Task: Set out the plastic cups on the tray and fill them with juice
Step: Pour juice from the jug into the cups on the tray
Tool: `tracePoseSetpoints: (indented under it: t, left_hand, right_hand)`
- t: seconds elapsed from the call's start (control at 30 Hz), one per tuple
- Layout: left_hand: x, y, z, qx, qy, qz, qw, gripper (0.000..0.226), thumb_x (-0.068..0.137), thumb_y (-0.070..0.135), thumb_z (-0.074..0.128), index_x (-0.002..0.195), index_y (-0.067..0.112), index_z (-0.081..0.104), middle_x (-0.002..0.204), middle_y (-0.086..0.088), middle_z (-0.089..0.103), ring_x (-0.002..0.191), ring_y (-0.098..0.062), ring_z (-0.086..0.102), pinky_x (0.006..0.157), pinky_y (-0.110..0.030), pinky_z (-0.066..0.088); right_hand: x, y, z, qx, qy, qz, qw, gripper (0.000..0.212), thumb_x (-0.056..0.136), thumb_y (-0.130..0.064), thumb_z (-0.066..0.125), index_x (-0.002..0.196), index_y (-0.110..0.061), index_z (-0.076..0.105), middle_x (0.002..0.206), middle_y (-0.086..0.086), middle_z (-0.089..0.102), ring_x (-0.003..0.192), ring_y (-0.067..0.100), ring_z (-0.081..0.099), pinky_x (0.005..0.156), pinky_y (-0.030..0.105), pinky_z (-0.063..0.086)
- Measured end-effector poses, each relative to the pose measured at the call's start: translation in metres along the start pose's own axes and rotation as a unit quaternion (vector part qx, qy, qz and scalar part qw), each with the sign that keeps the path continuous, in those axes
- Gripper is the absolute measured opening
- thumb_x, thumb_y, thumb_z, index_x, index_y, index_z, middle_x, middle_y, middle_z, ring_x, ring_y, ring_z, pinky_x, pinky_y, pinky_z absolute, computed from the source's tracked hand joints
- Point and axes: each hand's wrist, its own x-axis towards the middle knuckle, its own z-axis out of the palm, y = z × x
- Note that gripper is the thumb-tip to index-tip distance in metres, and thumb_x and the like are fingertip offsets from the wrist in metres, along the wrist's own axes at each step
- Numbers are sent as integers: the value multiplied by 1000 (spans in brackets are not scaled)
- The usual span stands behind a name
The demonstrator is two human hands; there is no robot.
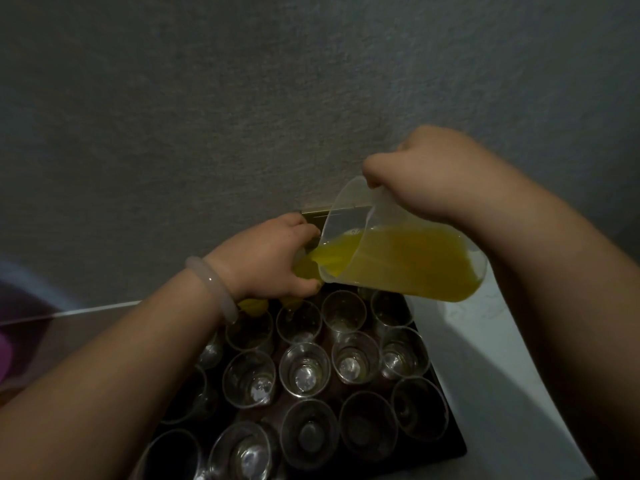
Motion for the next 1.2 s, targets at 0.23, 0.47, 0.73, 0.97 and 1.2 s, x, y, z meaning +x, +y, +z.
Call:
tracePoseSetpoints:
  t: [0.23,0.47,0.73,0.97,1.2]
  left_hand:
    - [-1,-1,1,0,2,-2,1000,75,74,53,67,138,23,43,129,7,44,110,-9,48,91,-22,44]
    - [-1,-2,2,2,6,-5,1000,82,72,54,67,142,21,40,134,5,44,117,-11,48,97,-25,43]
    - [-2,0,1,3,13,-2,1000,79,73,53,69,140,20,43,130,4,46,113,-12,50,94,-27,46]
    - [-2,0,0,3,10,-4,1000,79,76,51,69,142,20,39,132,5,44,115,-11,48,94,-23,44]
    - [0,-2,3,8,12,-2,1000,82,73,53,69,143,20,39,132,4,44,116,-13,49,95,-30,47]
  right_hand:
    - [-1,0,2,6,3,4,1000,29,84,-39,54,70,-14,58,67,3,52,60,17,47,50,29,28]
    - [-2,0,1,4,-4,-4,1000,30,85,-39,52,73,-13,61,67,3,50,59,17,47,50,29,28]
    - [-3,-1,-2,-2,-3,-4,1000,30,85,-37,52,70,-13,59,65,4,49,59,18,45,50,30,26]
    - [-6,-1,-2,0,-2,-1,1000,33,86,-36,53,64,-11,55,62,4,47,57,19,44,50,29,29]
    - [-8,-4,-2,-3,1,7,1000,31,86,-37,52,66,-13,54,66,5,49,60,18,46,50,29,27]
